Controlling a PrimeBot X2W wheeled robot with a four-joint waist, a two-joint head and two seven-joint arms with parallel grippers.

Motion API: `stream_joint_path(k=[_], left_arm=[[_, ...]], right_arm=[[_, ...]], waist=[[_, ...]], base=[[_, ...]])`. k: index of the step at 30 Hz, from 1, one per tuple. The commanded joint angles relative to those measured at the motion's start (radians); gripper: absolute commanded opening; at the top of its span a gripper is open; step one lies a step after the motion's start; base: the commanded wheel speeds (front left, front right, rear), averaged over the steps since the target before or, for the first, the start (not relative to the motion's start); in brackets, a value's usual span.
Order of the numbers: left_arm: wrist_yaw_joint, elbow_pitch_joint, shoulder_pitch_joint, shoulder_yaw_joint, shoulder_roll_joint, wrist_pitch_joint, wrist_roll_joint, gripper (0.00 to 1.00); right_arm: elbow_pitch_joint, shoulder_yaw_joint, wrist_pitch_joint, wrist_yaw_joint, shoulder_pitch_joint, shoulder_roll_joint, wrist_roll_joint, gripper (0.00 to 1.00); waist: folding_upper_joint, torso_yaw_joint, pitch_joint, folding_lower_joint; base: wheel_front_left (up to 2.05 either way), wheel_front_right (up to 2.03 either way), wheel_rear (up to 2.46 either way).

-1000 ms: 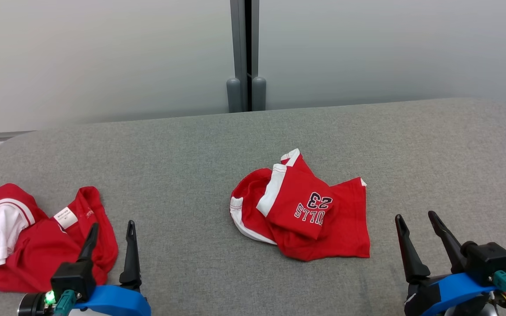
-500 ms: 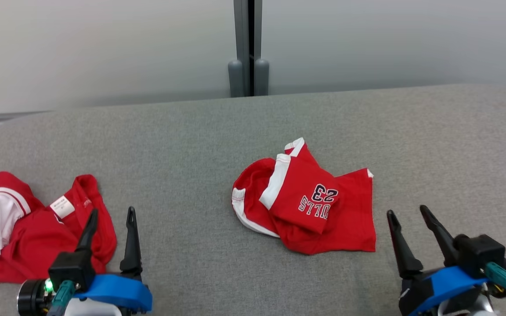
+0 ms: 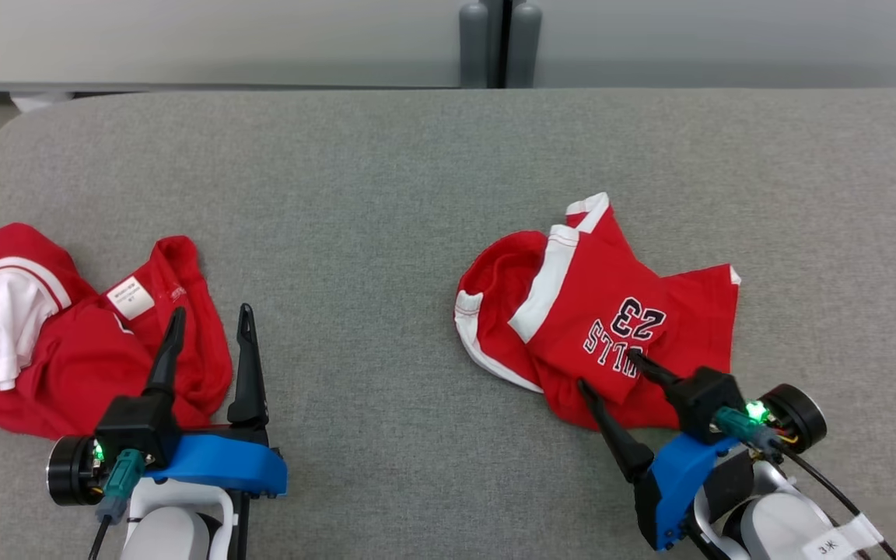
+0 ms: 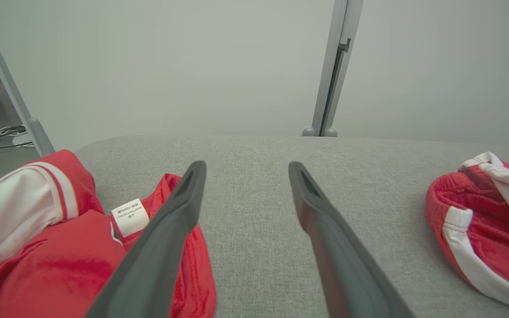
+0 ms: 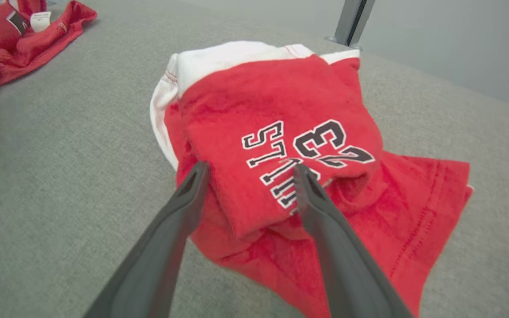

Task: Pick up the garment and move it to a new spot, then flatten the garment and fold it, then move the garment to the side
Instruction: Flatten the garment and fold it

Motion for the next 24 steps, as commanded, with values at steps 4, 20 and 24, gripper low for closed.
stream_joint_path(k=[4,20,24], left_arm=[[-0.001,0.021,-0.027,0.003,-0.011,-0.017,-0.008,1.0],[0.007,0.051,-0.038,0.003,-0.006,-0.035,-0.004,1.0],[0.011,0.05,-0.031,0.004,-0.003,-0.035,-0.006,1.0]], right_arm=[[0.036,0.037,0.062,0.0,-0.042,-0.038,-0.034,0.49],[0.009,-0.238,-0.091,0.0,0.005,0.078,0.127,0.0],[0.037,-0.361,-0.122,0.0,0.025,0.12,0.163,0.0]], waist=[[-0.0003,0.012,0.019,-0.0002],[-0.0003,-0.012,-0.005,-0.0002],[-0.0003,-0.021,-0.012,-0.0002]], base=[[0.0,0.0,0.0],[0.0,0.0,0.0],[0.0,0.0,0.0]])
